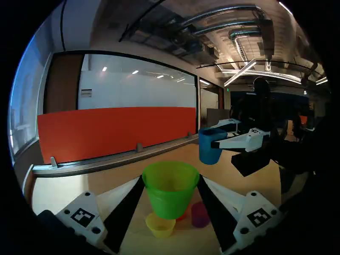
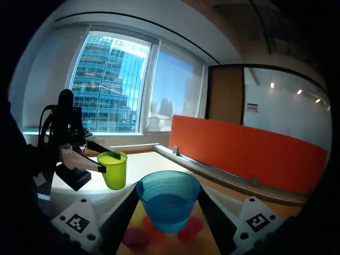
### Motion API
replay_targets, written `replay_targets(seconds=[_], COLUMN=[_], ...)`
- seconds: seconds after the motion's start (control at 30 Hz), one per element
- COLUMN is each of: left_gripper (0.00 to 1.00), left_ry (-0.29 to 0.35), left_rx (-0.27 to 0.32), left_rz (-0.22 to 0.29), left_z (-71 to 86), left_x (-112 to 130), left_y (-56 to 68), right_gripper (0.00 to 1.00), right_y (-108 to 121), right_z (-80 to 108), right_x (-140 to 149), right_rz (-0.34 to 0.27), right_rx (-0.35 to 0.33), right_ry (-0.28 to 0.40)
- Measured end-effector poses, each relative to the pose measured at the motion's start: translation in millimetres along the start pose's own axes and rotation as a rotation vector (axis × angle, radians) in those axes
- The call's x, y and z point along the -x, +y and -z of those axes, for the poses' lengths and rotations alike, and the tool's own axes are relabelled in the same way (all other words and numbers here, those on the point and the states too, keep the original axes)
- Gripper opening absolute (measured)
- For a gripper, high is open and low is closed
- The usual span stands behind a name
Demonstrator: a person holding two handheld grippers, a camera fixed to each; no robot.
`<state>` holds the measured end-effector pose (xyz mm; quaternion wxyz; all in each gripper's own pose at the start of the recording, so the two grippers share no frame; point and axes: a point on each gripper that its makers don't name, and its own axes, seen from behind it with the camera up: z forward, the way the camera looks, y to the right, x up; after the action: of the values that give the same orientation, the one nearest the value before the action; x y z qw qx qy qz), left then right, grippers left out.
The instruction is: Pour water
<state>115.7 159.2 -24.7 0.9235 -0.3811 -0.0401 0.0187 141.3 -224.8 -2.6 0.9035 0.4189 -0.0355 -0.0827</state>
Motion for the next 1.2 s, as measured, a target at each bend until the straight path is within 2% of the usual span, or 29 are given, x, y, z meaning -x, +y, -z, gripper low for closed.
replay_targets(seconds=[0.4,0.67,1.2], left_gripper=[0.89,0.89,0.89], left_ry=[-0.004,0.002,0.023], left_rx=[0.012,0.022,0.035], left_rz=[-0.005,-0.017,0.020], left_z=[-1.0,-1.8,-3.0], left_x=[0,0,3], left_y=[8.4,15.9,25.9], right_gripper=[0.92,0.92,0.92], right_y=[0,-4,-3], right_z=[-5.9,-12.0,-31.5], right_x=[-17,-33,-53], right_rz=[0.047,0.105,0.280], right_rx=[-0.016,-0.037,-0.057], right_ry=[0.022,0.035,0.033])
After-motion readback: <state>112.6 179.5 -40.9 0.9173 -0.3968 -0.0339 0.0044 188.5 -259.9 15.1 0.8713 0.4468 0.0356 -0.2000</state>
